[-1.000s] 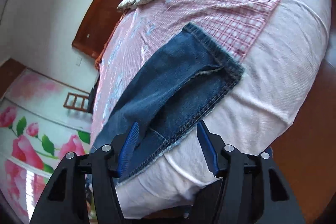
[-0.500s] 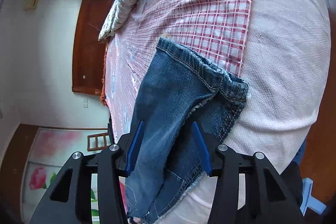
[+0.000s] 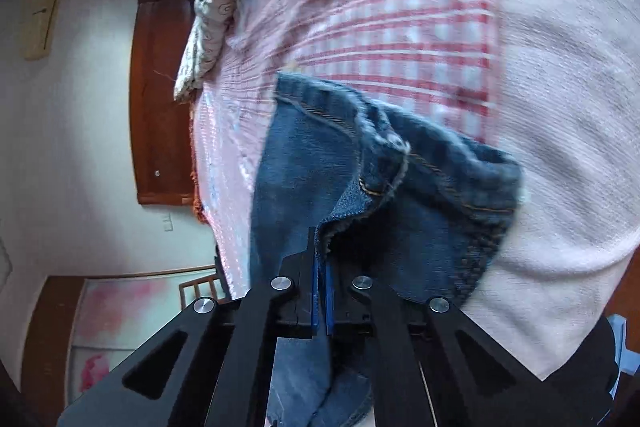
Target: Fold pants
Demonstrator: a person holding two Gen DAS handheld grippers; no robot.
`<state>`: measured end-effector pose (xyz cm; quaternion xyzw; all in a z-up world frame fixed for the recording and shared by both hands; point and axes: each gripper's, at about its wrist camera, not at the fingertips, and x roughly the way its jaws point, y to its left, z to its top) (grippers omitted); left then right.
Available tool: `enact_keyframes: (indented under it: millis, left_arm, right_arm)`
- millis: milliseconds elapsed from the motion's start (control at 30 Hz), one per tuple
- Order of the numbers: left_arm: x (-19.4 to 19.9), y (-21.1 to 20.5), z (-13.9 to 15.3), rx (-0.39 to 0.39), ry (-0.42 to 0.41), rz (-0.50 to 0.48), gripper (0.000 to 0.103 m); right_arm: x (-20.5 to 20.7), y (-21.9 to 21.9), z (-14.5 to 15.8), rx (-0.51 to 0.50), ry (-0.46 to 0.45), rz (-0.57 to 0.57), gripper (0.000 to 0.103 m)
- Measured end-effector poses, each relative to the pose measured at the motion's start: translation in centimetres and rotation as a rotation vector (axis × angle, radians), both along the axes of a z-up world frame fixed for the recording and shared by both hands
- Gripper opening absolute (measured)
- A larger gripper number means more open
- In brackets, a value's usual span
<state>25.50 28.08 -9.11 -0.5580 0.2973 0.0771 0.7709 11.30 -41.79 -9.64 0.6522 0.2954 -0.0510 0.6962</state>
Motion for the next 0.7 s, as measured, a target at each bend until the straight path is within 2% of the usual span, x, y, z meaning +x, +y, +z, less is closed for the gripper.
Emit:
enact_keyframes:
  millis: [67,167,267,333,400,433,500,567,600,633,700]
  left_arm:
    - [1.2,0.5,1.9,0.004,-0.041,-0.013,0.003]
    - [3.5,1.0,5.8,0.006,-0.115,-0.026,0.003]
    - [3.8,1.0,9.8,0.027,-0.259,-0.016,0.003]
    - [2.4,1.0,10.9,0.054,-0.352,-0.020,0.003]
    - [0.5,0.9,10.5,0.144,-0.385,-0.071,0.004]
    - [-0.5,0.8,9.4,0.191,-0.347,-0.105,0.004]
    - [-2.4,1.1,5.2,0.233,-0.194,-0.159,0.004]
    - [-4.0,2.0,0.2,0.161,-0.035,-0.136,0.004]
    - [-5.0,2.4,-2.1,0.107,0.009,-0.108,0.004]
    - [-5.6,2.5,-3.6,0.080,0.030,-0.092,0.004]
    - [-6.3,2.4,-4.3,0.069,-0.007,-0.065,0.004]
  right_arm:
    - [1.8,0.1,2.8,-0.030,-0.048,0.034,0.001]
    - [5.1,0.3,8.3,-0.057,-0.184,0.055,0.001]
    - [6.7,0.9,14.5,-0.129,-0.372,0.083,0.001]
    - [5.4,1.0,16.0,-0.190,-0.420,0.108,0.001]
    - [2.9,0.6,14.4,-0.229,-0.386,0.118,0.001]
    - [1.5,0.4,12.4,-0.233,-0.332,0.125,0.001]
    - [-1.0,0.5,7.1,-0.225,-0.199,0.164,0.001]
    - [-3.0,1.1,2.1,-0.220,-0.060,0.195,0.001]
    - [-4.0,1.3,-0.1,-0.193,-0.012,0.189,0.001]
    - [-4.7,1.3,-1.5,-0.174,0.014,0.168,0.001]
    - [-5.4,1.4,-2.7,-0.146,0.002,0.134,0.001]
